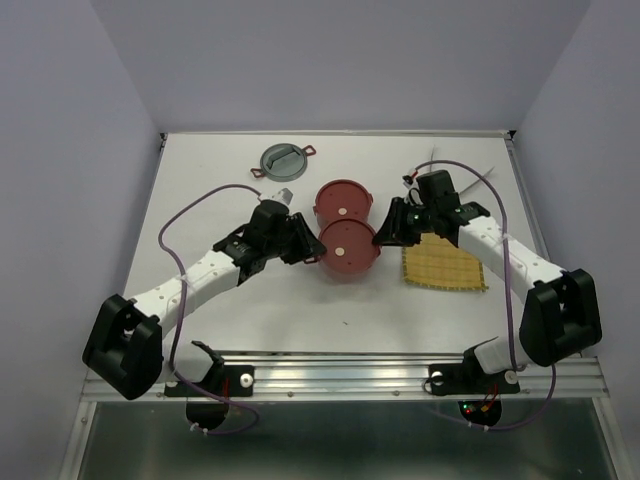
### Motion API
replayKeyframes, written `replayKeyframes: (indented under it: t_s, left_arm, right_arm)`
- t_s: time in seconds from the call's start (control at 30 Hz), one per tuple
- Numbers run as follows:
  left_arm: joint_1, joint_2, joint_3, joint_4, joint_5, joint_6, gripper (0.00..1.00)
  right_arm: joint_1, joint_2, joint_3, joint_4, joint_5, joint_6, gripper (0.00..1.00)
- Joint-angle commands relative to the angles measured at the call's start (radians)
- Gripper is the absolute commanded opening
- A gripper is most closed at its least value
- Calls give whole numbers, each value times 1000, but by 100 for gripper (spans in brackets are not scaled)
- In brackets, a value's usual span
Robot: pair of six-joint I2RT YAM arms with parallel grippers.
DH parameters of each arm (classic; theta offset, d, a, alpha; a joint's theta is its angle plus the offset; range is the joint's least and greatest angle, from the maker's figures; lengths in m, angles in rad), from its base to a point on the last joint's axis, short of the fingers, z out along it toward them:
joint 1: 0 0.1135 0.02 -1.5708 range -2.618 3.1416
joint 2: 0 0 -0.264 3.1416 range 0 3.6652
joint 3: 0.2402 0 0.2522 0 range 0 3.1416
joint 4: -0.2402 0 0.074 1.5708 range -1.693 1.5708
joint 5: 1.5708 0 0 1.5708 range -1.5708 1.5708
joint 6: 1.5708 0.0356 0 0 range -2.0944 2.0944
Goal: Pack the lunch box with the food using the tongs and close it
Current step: Pick up the packing box from the center of the board, then place the packing box into the packing box.
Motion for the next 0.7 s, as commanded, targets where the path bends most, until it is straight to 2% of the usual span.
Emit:
replayKeyframes:
  t_s: [0.0, 0.2, 0.47, 0.67]
  left_arm:
    - [-5, -26, 104, -86, -22, 75, 0]
    - [1, 20, 245, -176, -18, 133, 0]
    - [30, 78, 309, -212, 39, 167, 0]
    - [51, 92, 333, -163, 47, 166, 0]
  right_arm:
    - [-4, -56, 134, 0, 31, 43, 1]
    - [-4, -19, 249, -54, 80, 26, 1]
    - [-4, 61, 372, -103, 89, 12, 1]
    - [-4, 90, 426, -103, 140, 0, 1]
